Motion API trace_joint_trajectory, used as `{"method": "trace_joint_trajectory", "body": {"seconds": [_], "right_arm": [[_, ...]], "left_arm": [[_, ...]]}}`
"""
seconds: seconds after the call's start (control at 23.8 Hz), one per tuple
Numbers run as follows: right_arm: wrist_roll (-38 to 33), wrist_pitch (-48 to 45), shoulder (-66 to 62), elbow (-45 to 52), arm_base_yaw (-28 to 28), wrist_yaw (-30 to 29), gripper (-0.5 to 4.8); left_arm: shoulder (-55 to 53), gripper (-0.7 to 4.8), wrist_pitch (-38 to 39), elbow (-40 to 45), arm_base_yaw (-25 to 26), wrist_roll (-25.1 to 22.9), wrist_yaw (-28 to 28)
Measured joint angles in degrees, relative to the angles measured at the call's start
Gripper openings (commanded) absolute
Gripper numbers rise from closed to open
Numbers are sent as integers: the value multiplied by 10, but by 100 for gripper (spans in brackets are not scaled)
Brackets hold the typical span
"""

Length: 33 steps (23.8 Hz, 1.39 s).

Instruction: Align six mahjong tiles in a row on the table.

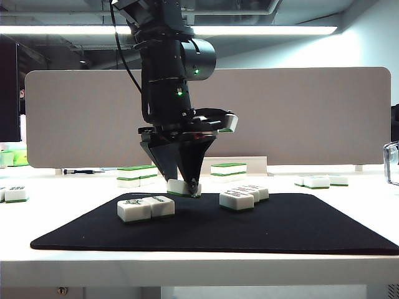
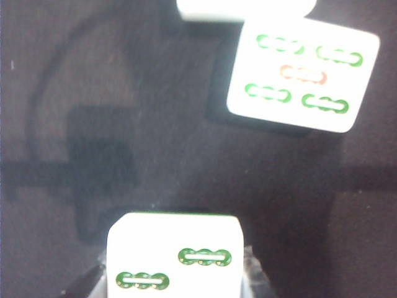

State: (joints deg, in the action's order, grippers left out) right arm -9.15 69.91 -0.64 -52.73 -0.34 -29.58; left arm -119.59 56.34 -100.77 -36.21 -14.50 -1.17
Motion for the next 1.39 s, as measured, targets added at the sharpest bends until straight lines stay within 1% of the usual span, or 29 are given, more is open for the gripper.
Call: {"method": "trace_joint_trajectory", "body": {"seconds": [0.04, 0.25, 0.38, 0.84, 0.88, 0.93, 1.01, 1.39], "right_arm": [[0, 0, 0, 0, 0, 0, -1], [0, 0, 0, 0, 0, 0, -1], [0, 0, 0, 0, 0, 0, -1], [0, 0, 0, 0, 0, 0, -1], [0, 0, 0, 0, 0, 0, -1], [0, 0, 0, 0, 0, 0, -1], [0, 0, 0, 0, 0, 0, -1], [0, 0, 0, 0, 0, 0, -1]], "left_arm": [[0, 209, 0, 0, 0, -14, -2], [0, 209, 1, 0, 0, -27, -2], [-7, 210, 2, 0, 0, -44, -3], [-23, 216, 7, 2, 0, -50, -10], [-23, 223, 7, 2, 0, -50, -10], [-23, 249, 7, 2, 0, -50, -10], [-23, 279, 7, 2, 0, -50, -11], [-21, 290, 9, -3, -2, -50, -11]]}}
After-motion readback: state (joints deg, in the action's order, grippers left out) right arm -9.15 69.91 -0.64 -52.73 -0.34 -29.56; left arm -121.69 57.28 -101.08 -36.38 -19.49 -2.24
